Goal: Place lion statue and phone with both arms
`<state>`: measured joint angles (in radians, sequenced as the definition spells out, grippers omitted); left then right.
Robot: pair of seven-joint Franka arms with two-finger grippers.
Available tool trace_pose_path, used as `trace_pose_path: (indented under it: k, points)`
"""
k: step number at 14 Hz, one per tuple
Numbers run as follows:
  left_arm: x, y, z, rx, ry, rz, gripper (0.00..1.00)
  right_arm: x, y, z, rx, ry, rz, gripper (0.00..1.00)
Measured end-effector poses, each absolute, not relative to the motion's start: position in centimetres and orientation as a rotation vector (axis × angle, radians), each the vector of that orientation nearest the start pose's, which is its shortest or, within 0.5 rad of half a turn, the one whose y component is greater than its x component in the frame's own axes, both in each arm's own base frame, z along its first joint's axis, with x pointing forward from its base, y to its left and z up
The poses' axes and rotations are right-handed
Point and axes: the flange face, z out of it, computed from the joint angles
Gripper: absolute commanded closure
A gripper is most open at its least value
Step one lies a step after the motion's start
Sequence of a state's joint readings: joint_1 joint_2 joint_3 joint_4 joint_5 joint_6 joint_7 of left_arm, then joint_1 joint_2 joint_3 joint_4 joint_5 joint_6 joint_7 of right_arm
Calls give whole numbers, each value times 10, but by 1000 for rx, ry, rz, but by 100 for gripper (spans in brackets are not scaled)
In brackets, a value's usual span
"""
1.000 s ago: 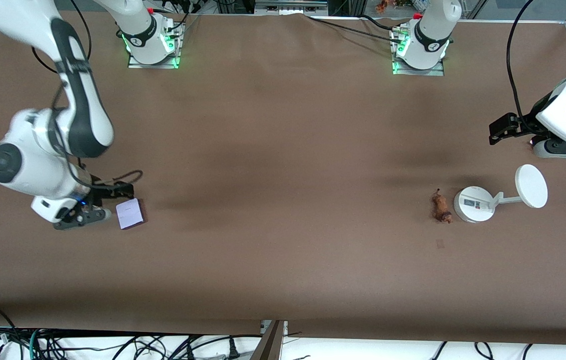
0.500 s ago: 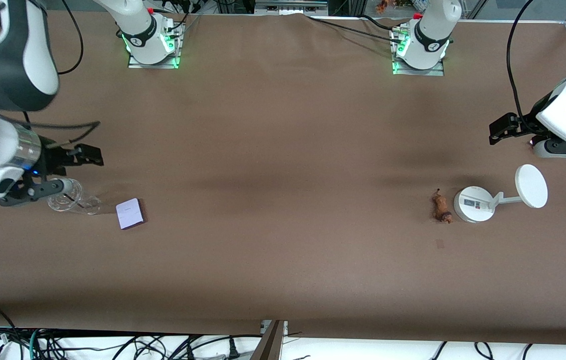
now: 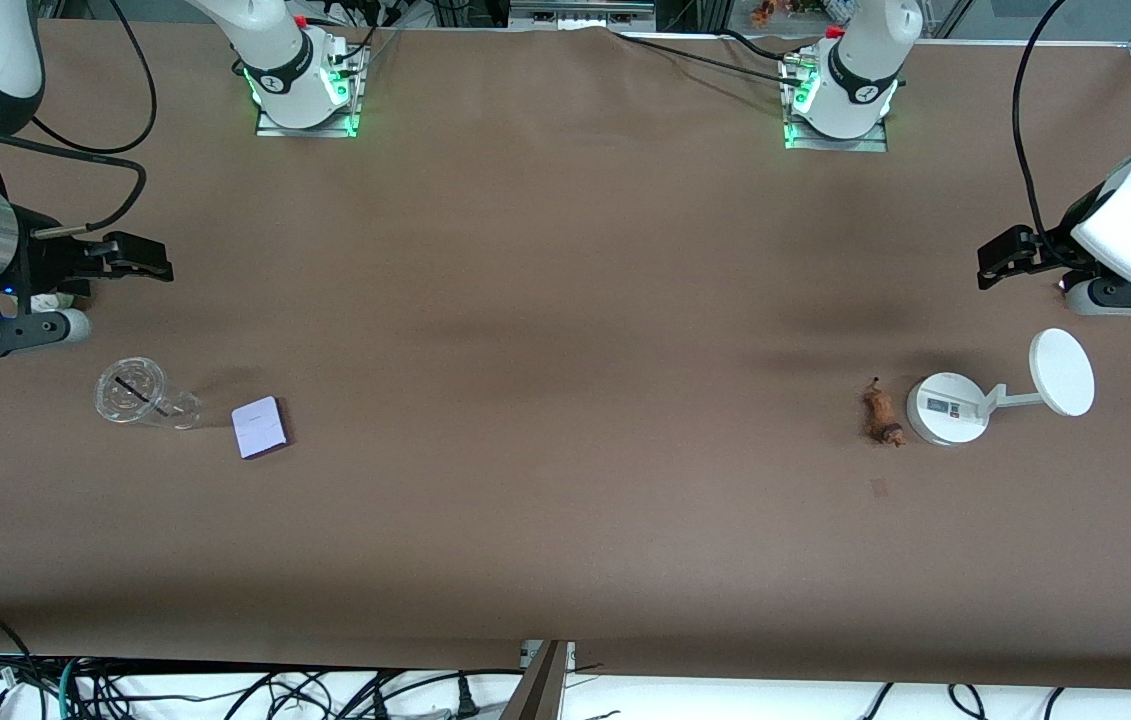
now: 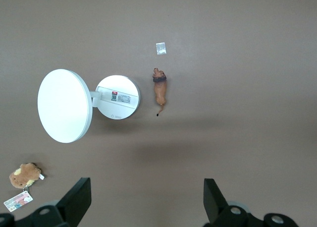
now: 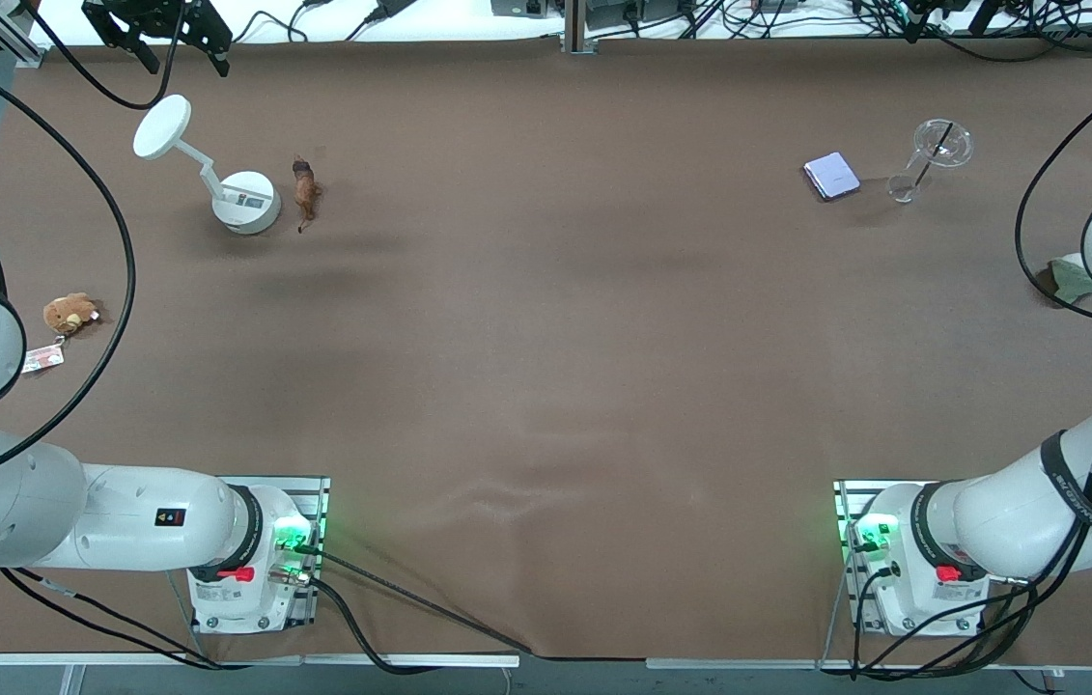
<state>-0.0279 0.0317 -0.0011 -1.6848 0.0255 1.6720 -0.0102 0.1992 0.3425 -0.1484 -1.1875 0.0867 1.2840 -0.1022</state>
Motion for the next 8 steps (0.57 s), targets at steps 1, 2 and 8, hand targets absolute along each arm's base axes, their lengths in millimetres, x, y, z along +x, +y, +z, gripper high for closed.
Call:
trace_pose_path:
  k: [1,2,8]
  points:
    - [567,-14,561,-3115,34,68,0,620,60,577,-3067,-257,378,1]
    - [567,-14,561,-3115,34,68,0,621,60,575,-3067,-253,383,1]
    - [567,-14,561,-3114,34,75,0,619,60,573,-3066,-243,410,0]
